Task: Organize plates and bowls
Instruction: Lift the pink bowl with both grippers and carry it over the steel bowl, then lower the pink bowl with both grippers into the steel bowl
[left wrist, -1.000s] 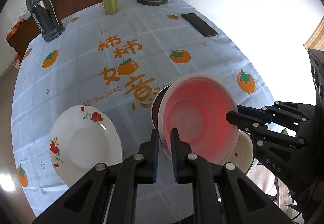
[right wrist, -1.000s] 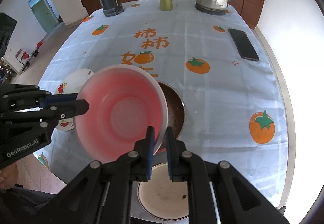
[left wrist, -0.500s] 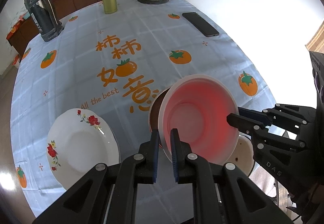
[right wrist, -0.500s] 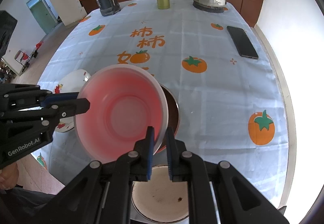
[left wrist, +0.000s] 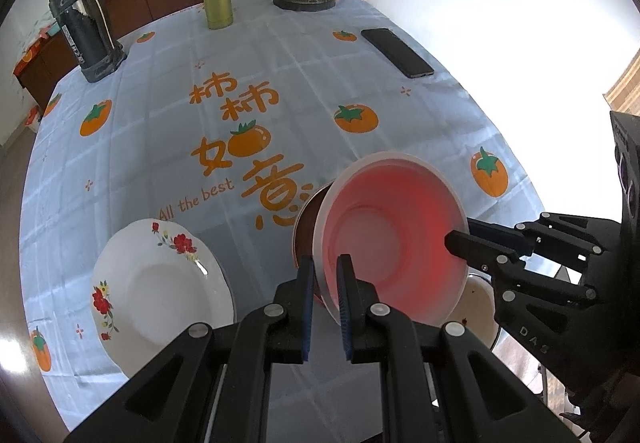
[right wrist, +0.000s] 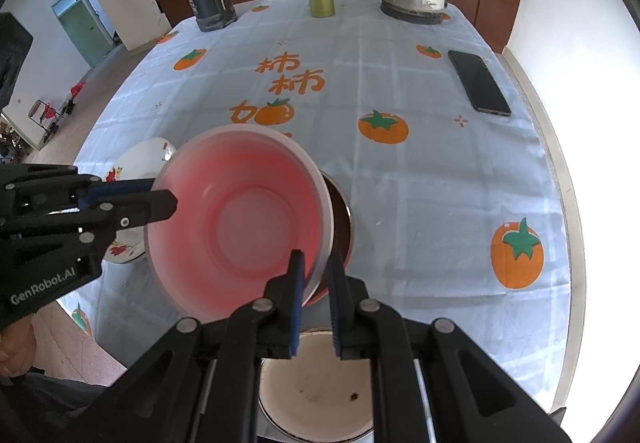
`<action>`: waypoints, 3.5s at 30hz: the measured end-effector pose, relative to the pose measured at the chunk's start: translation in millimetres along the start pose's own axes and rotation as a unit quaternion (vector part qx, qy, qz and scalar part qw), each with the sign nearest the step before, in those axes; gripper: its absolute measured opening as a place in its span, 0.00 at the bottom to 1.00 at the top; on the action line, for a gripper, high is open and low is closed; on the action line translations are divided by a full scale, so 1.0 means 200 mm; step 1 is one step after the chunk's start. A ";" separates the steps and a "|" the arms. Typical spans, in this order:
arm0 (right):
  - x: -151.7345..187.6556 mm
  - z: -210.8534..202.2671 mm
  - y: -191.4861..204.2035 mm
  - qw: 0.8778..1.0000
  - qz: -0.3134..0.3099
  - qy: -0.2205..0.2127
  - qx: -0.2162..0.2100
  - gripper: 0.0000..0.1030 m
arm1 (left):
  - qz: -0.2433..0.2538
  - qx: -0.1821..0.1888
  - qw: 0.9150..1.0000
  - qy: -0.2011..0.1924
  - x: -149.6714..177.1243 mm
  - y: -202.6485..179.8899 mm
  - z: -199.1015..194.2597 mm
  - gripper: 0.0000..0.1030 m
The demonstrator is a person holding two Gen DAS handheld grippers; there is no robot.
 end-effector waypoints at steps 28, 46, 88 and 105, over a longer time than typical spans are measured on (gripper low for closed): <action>-0.06 0.06 -0.03 1.000 -0.009 0.022 0.004 0.14 | -0.013 0.000 1.000 0.016 -0.07 0.01 0.05 0.12; -0.02 0.13 -0.02 0.999 -0.017 0.048 -0.005 0.14 | -0.020 -0.007 0.999 0.042 0.01 0.03 0.14 0.12; 0.02 0.24 -0.06 0.998 -0.008 0.069 -0.008 0.14 | -0.030 -0.002 0.997 0.076 0.07 0.03 0.27 0.12; 0.01 0.25 -0.06 0.998 -0.006 0.065 -0.013 0.14 | -0.039 -0.008 0.996 0.077 0.07 0.06 0.28 0.12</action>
Point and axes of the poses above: each gripper's, at about its wrist camera, not at the fingertips, and z roughly the way its jaws point, y to its left, x to its underside, the point moved 6 cm from there along z, roughly the way its jaws point, and after that the axes turned 9 degrees about -y, right-handed, at the moved point
